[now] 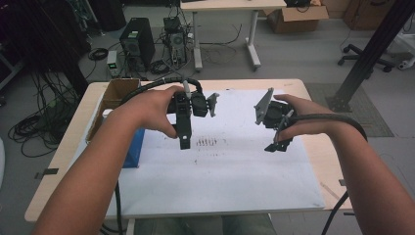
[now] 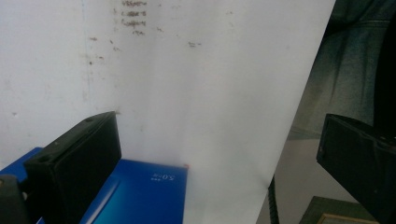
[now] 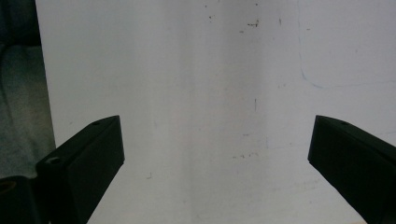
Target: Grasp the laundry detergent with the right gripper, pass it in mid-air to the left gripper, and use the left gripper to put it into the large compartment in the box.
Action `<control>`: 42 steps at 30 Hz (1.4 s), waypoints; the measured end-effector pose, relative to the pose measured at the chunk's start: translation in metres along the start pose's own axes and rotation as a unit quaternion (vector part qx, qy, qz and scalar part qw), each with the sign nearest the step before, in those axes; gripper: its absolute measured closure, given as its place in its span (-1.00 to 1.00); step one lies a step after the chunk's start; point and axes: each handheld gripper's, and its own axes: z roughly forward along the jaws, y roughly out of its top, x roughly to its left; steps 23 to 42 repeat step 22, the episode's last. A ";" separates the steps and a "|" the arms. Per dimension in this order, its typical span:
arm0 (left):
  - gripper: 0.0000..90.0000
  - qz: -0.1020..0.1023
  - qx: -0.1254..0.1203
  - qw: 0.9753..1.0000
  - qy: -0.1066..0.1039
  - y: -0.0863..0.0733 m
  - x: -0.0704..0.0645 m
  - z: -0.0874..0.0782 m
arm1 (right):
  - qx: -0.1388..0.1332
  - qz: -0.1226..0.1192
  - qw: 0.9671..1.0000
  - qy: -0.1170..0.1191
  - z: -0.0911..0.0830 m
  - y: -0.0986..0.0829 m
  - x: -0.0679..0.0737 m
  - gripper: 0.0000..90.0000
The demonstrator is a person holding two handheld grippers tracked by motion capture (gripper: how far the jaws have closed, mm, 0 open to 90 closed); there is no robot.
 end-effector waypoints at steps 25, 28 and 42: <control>-0.99 -0.011 -0.016 1.000 0.005 -0.010 0.005 -0.007 | 0.001 0.005 1.000 -0.002 -0.001 -0.001 -0.003 -0.92; -0.99 -0.011 -0.016 1.000 0.005 -0.010 0.005 -0.007 | 0.001 0.005 1.000 -0.002 -0.001 -0.001 -0.003 -0.92; -0.99 -0.011 -0.016 1.000 0.005 -0.010 0.005 -0.007 | 0.001 0.005 1.000 -0.002 -0.001 -0.001 -0.003 -0.92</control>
